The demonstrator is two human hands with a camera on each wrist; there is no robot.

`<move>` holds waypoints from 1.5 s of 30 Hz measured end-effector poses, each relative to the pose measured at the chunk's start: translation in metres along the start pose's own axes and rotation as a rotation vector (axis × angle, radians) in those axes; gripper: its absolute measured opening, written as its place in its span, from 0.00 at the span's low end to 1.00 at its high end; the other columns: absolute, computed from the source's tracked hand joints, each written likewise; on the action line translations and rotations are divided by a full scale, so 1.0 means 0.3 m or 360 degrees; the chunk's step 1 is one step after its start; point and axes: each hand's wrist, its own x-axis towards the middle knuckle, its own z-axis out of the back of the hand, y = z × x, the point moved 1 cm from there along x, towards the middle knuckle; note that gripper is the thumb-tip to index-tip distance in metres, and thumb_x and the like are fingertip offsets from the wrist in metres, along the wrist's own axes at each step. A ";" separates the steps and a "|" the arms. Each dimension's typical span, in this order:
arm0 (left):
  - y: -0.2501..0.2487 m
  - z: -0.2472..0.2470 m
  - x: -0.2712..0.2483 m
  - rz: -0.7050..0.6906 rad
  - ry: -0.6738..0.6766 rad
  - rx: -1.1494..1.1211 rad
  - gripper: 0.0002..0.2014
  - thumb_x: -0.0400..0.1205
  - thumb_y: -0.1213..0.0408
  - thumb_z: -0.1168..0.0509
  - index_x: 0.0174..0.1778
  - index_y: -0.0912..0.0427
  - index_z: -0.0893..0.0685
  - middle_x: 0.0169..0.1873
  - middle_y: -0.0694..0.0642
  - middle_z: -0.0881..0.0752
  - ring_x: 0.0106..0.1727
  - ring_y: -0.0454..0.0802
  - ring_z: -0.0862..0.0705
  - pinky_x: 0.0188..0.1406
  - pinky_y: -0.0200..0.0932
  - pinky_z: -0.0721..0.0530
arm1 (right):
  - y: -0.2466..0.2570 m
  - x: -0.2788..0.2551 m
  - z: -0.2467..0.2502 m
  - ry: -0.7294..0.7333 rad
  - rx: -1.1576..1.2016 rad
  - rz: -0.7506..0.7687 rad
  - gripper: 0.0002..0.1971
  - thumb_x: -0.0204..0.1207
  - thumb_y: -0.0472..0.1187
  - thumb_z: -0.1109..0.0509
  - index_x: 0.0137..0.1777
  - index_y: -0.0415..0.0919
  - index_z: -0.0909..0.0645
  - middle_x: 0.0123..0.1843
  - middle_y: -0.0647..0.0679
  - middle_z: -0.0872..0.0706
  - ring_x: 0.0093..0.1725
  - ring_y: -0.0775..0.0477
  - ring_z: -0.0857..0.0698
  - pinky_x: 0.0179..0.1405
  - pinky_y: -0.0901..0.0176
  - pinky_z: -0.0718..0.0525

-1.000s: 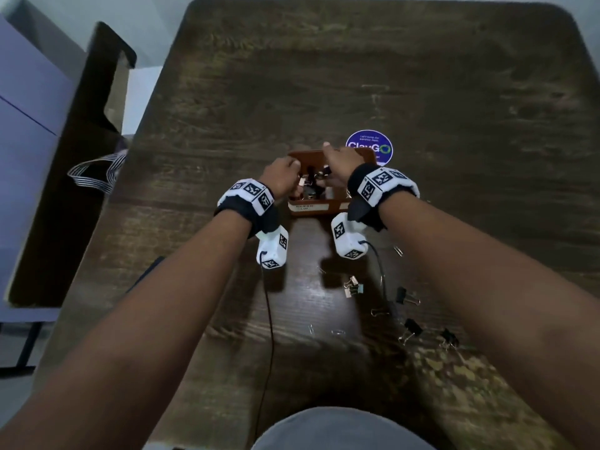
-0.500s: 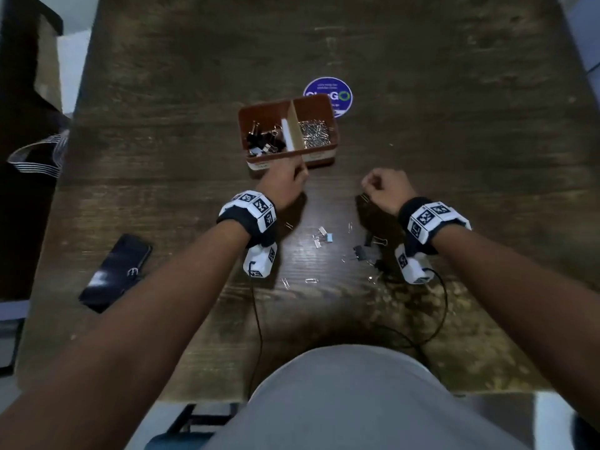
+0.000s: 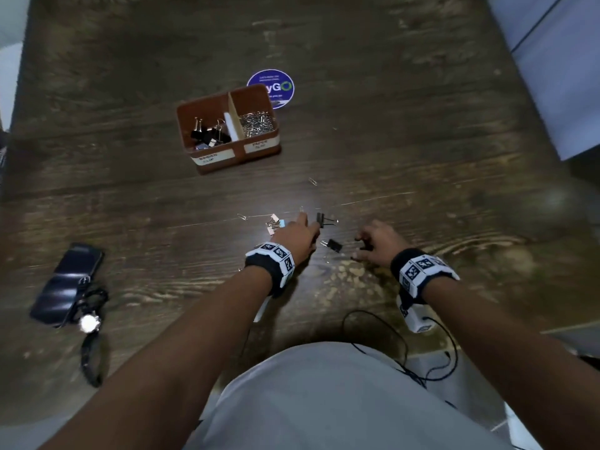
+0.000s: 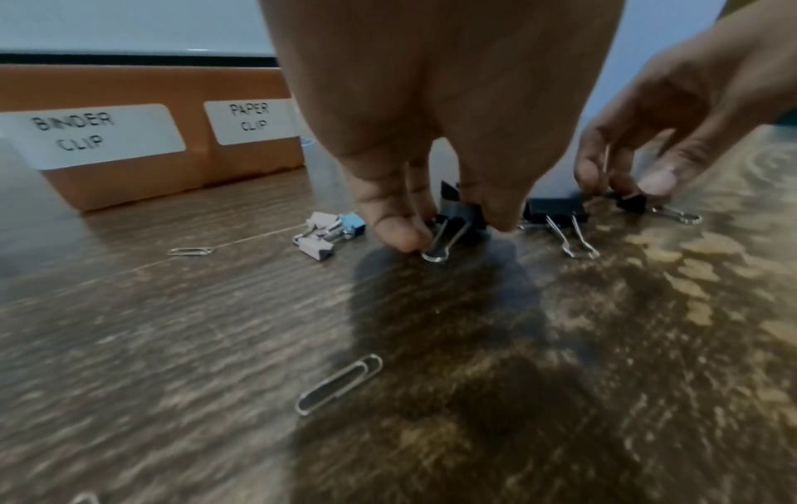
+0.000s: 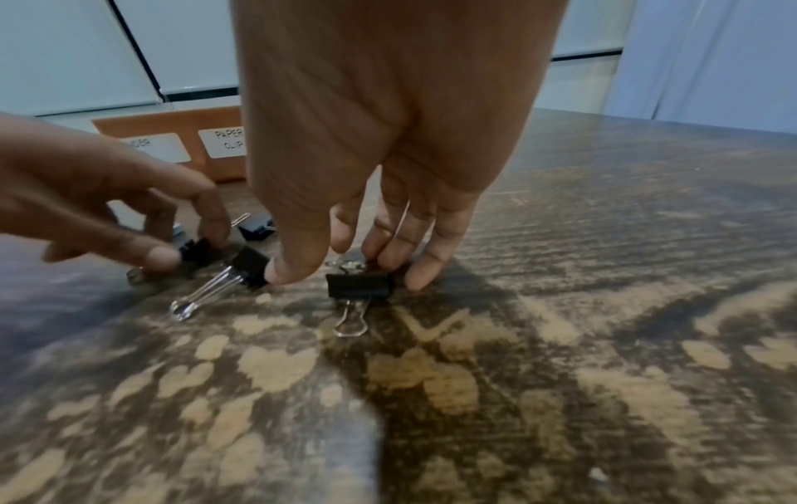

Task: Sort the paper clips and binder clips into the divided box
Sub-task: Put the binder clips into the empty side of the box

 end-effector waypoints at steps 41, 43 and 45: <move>0.219 0.287 0.032 0.0208 -0.0512 -0.0738 0.10 0.87 0.60 0.47 0.58 0.54 0.23 0.43 0.58 0.15 0.42 0.56 0.17 0.44 0.52 0.17 | 0.219 0.152 0.187 -0.0035 0.0309 0.0383 0.14 0.79 0.57 0.35 0.46 0.47 0.25 0.43 0.50 0.20 0.42 0.48 0.21 0.39 0.58 0.27; 0.297 0.397 0.021 0.0315 -0.0771 -0.0793 0.11 0.86 0.63 0.45 0.57 0.58 0.19 0.43 0.62 0.13 0.41 0.60 0.16 0.43 0.49 0.19 | 0.336 0.215 0.280 -0.0102 0.0357 0.0454 0.15 0.78 0.56 0.31 0.49 0.44 0.22 0.45 0.47 0.17 0.44 0.48 0.20 0.43 0.58 0.23; 0.392 0.511 0.027 0.0510 -0.0943 -0.0889 0.12 0.85 0.64 0.42 0.56 0.63 0.15 0.49 0.66 0.11 0.49 0.62 0.14 0.49 0.48 0.21 | 0.467 0.293 0.354 -0.0173 0.0362 0.0545 0.16 0.75 0.53 0.27 0.54 0.42 0.19 0.47 0.45 0.15 0.47 0.46 0.18 0.48 0.57 0.21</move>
